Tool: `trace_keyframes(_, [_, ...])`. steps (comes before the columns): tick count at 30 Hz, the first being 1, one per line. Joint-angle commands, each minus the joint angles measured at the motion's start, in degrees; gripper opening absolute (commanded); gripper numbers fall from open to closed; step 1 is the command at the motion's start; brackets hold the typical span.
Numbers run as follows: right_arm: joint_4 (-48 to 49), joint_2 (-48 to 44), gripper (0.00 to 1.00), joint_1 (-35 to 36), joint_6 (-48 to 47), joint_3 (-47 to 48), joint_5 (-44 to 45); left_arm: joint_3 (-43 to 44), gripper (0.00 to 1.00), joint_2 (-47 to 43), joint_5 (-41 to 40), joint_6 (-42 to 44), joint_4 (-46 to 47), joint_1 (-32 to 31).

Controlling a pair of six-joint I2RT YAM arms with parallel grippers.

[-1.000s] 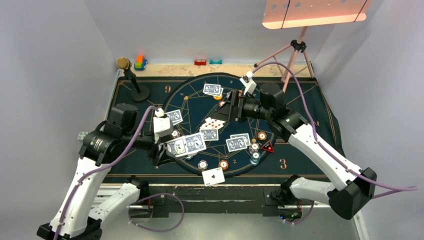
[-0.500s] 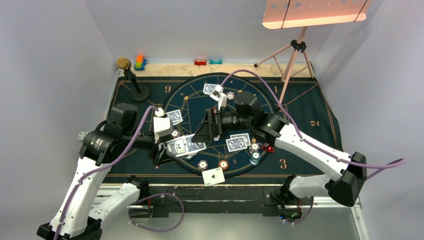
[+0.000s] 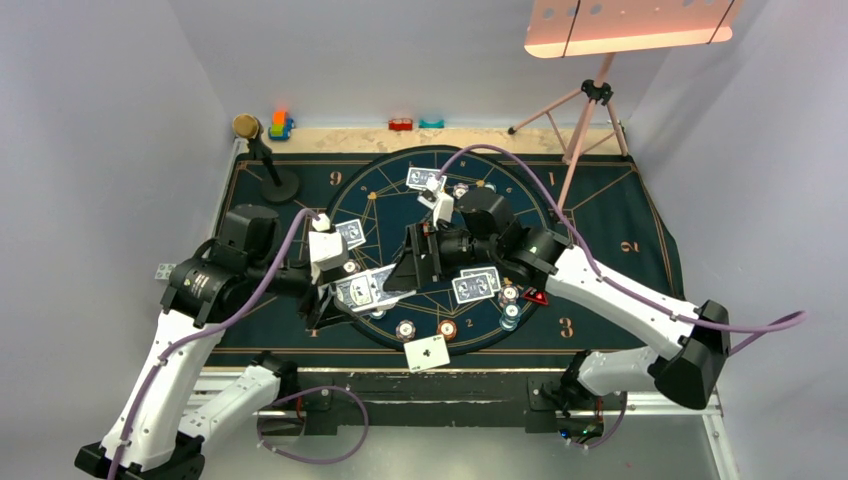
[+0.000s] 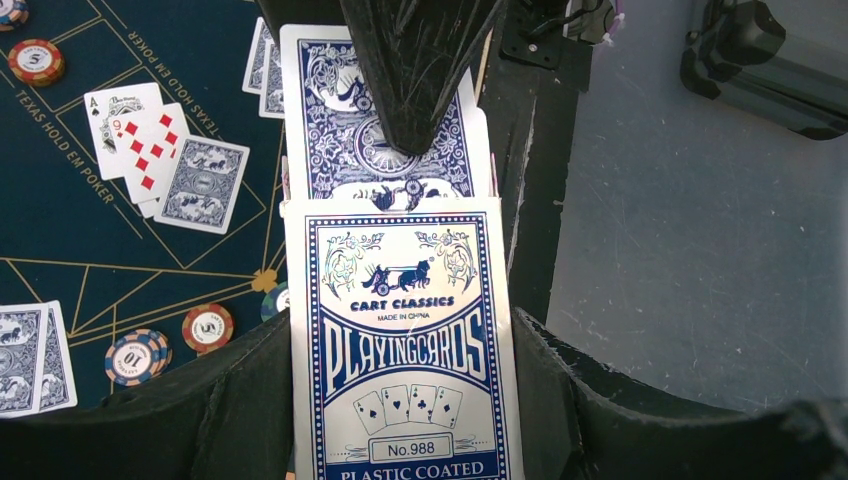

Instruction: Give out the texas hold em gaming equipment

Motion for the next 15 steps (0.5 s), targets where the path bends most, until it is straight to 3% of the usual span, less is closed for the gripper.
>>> trace_keyframes(1, [-3.79,-2.93,0.9,-0.09,-2.0,2.47,4.88,1.35,0.0,-0.19,2.74,-0.82,2.52,0.43])
trace_keyframes(8, [-3.99,-4.32,0.76,-0.57,-1.3,2.62,6.23,1.5,0.0,-0.25,3.0,-0.88,2.41,0.43])
trace_keyframes(15, [-1.42,-7.09,0.5,-1.61,1.1,1.82,6.12,0.88,0.0,-0.67,2.64,-0.6,2.3,0.43])
